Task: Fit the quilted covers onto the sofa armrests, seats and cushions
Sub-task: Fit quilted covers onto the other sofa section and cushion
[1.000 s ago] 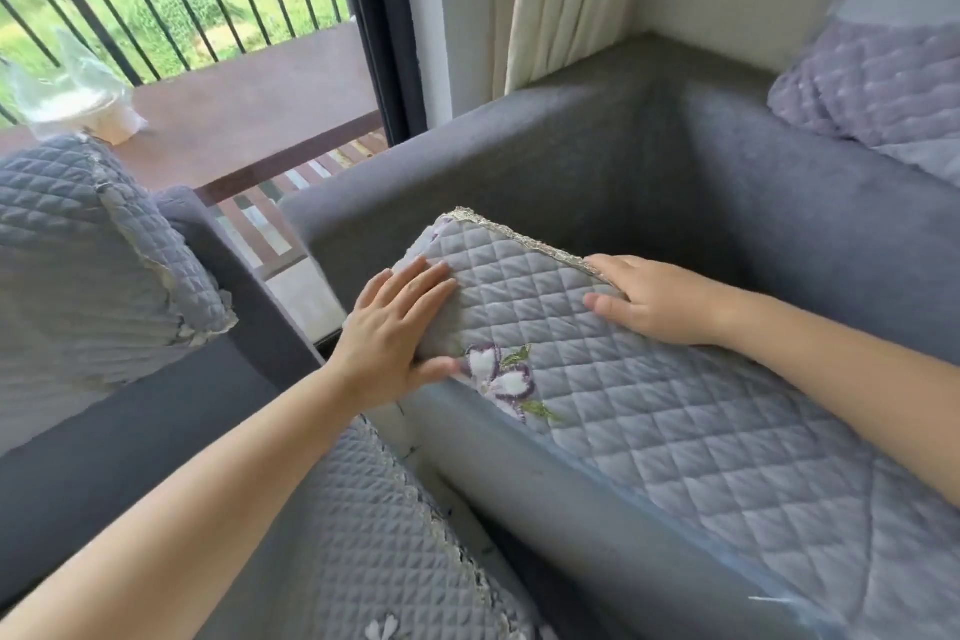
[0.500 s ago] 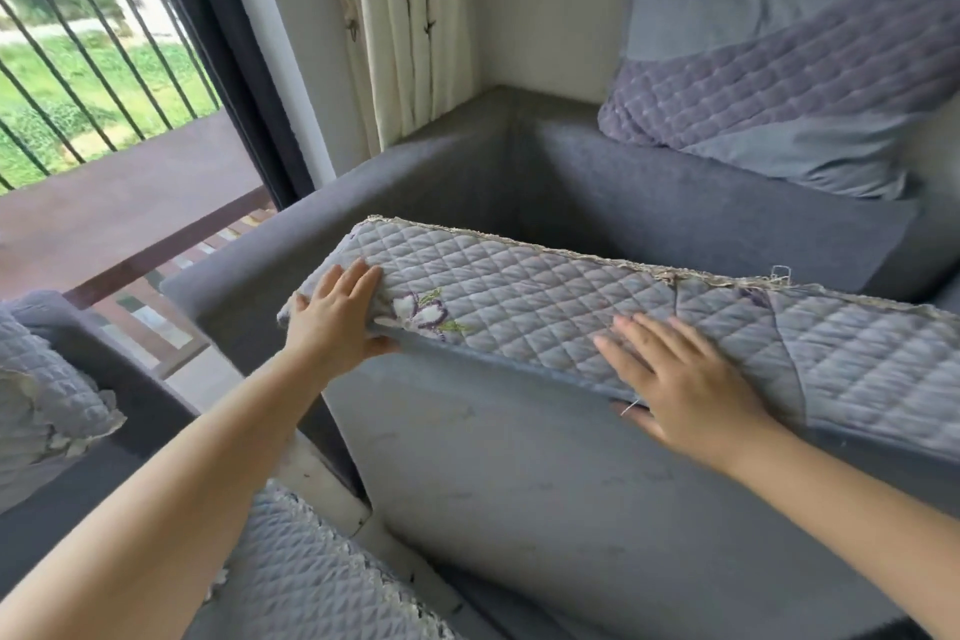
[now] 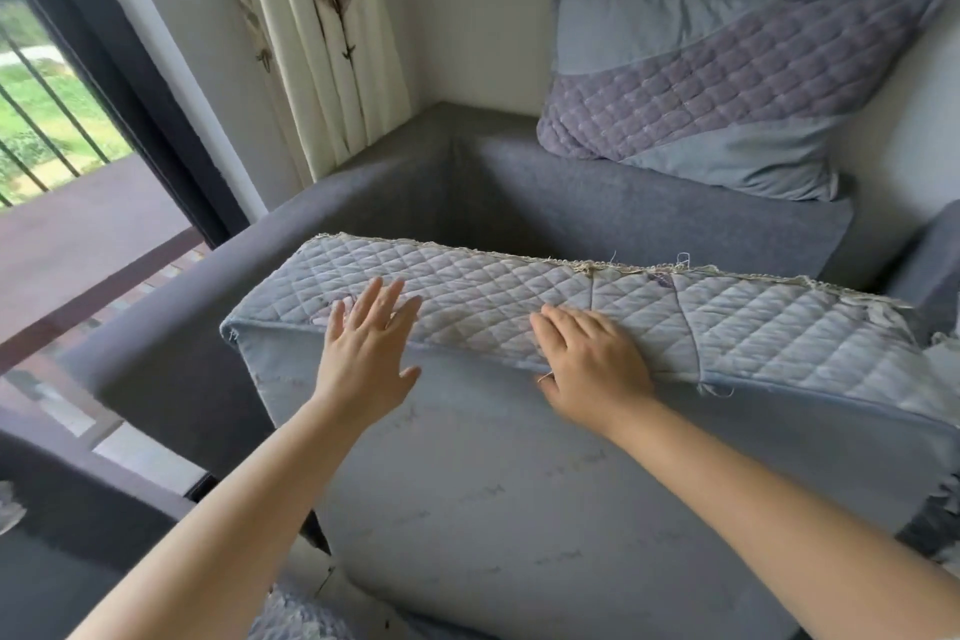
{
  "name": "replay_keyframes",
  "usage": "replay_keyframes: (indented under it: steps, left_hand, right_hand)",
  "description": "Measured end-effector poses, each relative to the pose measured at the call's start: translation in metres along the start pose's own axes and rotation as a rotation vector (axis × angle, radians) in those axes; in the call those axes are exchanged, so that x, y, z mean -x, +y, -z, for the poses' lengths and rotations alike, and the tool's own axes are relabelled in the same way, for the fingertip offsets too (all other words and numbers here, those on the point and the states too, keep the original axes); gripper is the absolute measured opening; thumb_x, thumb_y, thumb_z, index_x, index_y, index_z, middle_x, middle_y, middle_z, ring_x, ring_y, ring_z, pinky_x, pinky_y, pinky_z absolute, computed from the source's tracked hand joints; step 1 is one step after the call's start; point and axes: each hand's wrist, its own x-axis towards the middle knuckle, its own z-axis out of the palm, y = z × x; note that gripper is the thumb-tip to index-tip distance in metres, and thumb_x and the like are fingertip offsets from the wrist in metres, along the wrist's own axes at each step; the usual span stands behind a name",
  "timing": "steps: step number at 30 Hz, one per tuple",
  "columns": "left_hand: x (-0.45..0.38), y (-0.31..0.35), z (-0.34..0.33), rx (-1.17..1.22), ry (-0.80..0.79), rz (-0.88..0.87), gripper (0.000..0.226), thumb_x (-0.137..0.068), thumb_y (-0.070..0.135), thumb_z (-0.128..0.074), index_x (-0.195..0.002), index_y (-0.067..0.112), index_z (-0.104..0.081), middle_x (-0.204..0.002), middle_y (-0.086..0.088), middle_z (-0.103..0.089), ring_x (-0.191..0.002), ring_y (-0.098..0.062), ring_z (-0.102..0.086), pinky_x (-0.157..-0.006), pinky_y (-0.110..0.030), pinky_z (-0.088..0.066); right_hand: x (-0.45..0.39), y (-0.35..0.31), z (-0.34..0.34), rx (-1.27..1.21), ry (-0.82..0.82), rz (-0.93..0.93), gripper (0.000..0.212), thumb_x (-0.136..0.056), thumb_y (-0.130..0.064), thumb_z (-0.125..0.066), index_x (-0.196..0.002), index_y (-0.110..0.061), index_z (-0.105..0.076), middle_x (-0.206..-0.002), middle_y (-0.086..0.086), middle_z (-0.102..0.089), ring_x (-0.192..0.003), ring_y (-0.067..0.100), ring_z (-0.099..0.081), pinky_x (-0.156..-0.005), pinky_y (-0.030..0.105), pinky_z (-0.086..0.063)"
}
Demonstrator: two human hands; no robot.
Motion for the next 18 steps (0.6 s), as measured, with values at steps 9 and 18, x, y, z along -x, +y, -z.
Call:
replay_keyframes:
  steps: [9, 18]
  left_hand:
    - [-0.016, 0.047, 0.01, -0.042, -0.116, -0.028, 0.088, -0.071, 0.066, -0.058, -0.14, 0.023, -0.024, -0.149, 0.002, -0.024, -0.138, -0.021, -0.023, -0.115, -0.047, -0.017]
    - [-0.025, 0.079, 0.016, -0.233, -0.142, -0.149, 0.096, -0.057, 0.08, -0.014, -0.143, 0.043, 0.009, -0.129, -0.004, -0.047, -0.111, -0.024, -0.051, -0.087, -0.036, -0.053]
  right_hand:
    - [0.052, 0.1, 0.06, -0.402, -0.268, -0.024, 0.079, -0.072, -0.063, -0.026, -0.125, -0.012, -0.057, -0.133, 0.001, -0.054, -0.123, 0.016, -0.05, -0.102, 0.023, -0.033]
    - [0.153, 0.242, 0.04, -1.399, 0.206, -1.33, 0.028, -0.099, -0.03, -0.031, -0.112, -0.019, -0.053, -0.102, -0.01, -0.06, -0.082, -0.005, -0.056, -0.064, 0.016, -0.044]
